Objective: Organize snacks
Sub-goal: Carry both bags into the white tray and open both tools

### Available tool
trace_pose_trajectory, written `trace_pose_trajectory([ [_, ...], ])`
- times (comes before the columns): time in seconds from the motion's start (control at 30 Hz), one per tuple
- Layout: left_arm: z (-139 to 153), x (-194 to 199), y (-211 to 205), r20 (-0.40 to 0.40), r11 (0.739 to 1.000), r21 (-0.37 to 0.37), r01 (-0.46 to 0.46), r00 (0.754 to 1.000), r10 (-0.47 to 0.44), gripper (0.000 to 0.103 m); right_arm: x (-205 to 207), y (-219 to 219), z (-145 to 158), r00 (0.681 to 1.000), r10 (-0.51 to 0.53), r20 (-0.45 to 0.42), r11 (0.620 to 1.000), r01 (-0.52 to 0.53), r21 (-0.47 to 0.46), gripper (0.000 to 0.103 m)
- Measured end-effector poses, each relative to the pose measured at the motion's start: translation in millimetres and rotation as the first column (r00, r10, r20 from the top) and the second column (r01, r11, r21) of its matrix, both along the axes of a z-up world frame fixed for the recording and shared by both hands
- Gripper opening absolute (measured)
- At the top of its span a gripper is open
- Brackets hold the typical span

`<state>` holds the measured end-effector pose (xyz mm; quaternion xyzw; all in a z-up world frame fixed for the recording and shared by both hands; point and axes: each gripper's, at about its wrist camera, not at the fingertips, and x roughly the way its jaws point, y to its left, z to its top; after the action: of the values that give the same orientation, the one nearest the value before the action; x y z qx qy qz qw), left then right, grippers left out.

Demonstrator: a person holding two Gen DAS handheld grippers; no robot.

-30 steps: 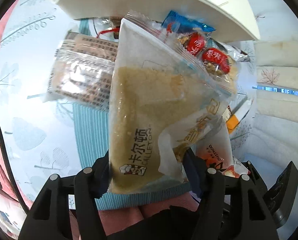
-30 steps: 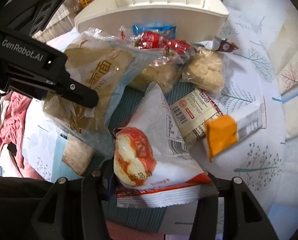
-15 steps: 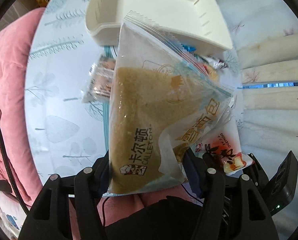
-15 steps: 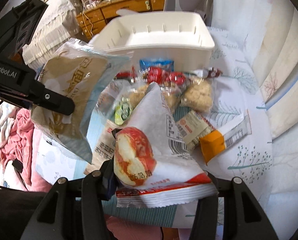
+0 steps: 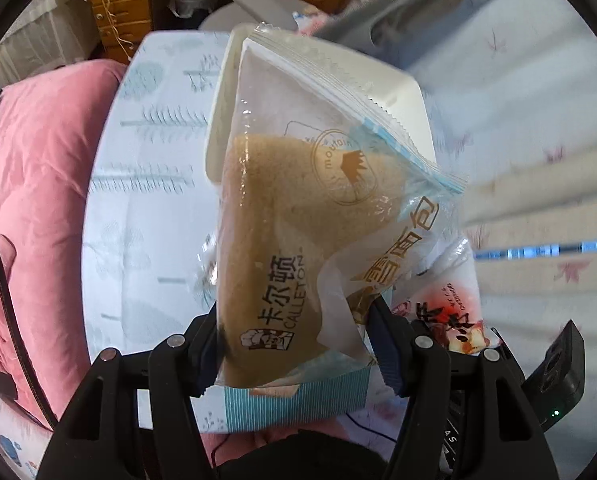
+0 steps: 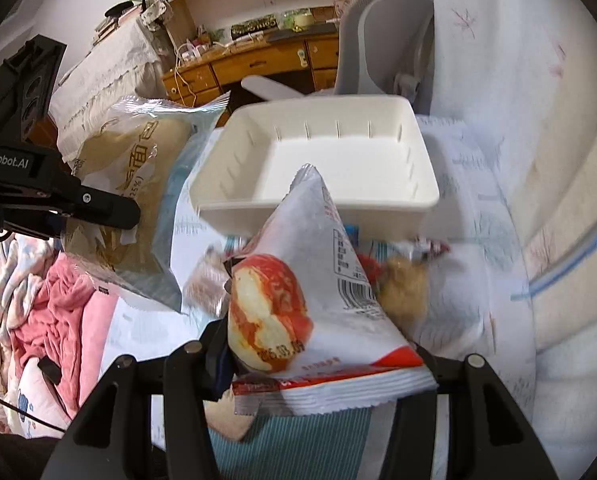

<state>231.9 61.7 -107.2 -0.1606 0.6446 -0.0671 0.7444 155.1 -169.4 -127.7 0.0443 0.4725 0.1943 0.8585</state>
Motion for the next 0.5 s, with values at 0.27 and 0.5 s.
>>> trace_pose_trajectory([
  [0.27, 2, 55, 0, 0.015, 0.999, 0.036, -0.019, 1.000, 0.018, 0.062, 52, -2, 16, 0.998, -0.022, 0.066, 0.999, 0.019, 0.047, 0.052],
  [0.5, -14, 108, -12, 0.058, 0.999, 0.008, -0.046, 0.997, 0.046, 0.062, 101, -1, 11, 0.992, -0.046, 0.114, 0.997, 0.039, 0.070, 0.052],
])
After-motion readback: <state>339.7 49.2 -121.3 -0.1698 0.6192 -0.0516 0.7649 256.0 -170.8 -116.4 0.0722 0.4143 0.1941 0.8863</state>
